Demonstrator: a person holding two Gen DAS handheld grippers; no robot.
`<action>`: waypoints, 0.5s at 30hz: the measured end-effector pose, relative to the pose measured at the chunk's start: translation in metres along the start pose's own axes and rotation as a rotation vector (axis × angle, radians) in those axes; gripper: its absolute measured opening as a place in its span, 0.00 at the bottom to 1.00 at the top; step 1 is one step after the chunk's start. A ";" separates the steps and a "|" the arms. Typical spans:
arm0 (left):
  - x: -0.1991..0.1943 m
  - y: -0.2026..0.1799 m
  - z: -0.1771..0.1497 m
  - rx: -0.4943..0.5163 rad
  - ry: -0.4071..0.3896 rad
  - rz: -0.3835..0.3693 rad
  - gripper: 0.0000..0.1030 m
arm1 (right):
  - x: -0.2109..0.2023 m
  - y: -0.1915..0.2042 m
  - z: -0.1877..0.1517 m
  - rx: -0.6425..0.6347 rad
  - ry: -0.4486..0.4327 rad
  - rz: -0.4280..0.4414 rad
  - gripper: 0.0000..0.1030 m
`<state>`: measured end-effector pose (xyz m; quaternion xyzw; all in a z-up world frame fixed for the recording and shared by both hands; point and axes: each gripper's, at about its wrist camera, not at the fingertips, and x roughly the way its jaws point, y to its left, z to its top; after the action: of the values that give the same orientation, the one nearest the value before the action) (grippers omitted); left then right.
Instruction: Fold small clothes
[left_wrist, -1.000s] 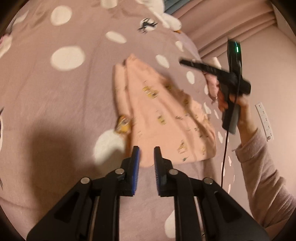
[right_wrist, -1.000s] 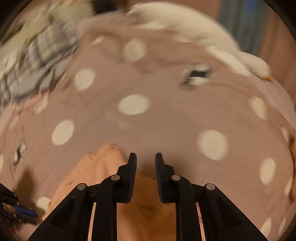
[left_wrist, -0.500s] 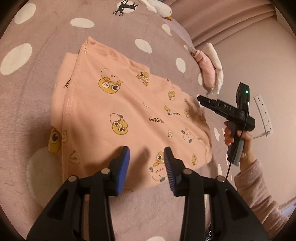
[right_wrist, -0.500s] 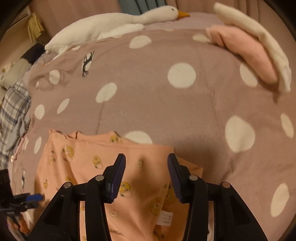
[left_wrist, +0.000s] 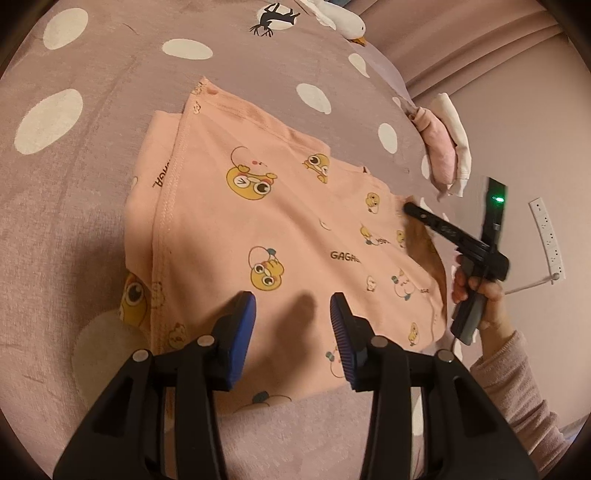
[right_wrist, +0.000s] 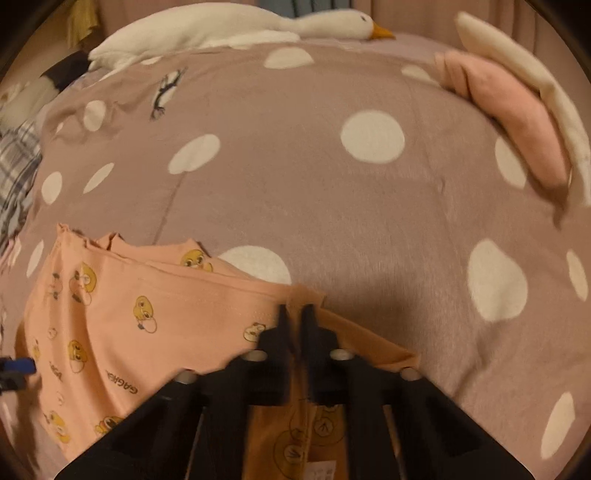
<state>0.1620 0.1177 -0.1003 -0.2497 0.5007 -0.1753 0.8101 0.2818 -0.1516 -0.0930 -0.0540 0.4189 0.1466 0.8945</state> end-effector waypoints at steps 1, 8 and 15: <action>0.002 -0.001 0.000 0.002 -0.001 0.003 0.40 | -0.005 -0.001 -0.001 0.003 -0.016 -0.006 0.04; 0.009 0.001 0.005 -0.003 0.014 0.017 0.40 | -0.009 -0.037 -0.003 0.104 -0.022 -0.165 0.04; 0.007 -0.006 0.005 0.028 0.012 0.063 0.40 | -0.026 -0.048 -0.009 0.224 -0.077 -0.089 0.10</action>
<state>0.1695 0.1102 -0.0997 -0.2216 0.5107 -0.1582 0.8155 0.2735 -0.2046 -0.0800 0.0332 0.3954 0.0611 0.9159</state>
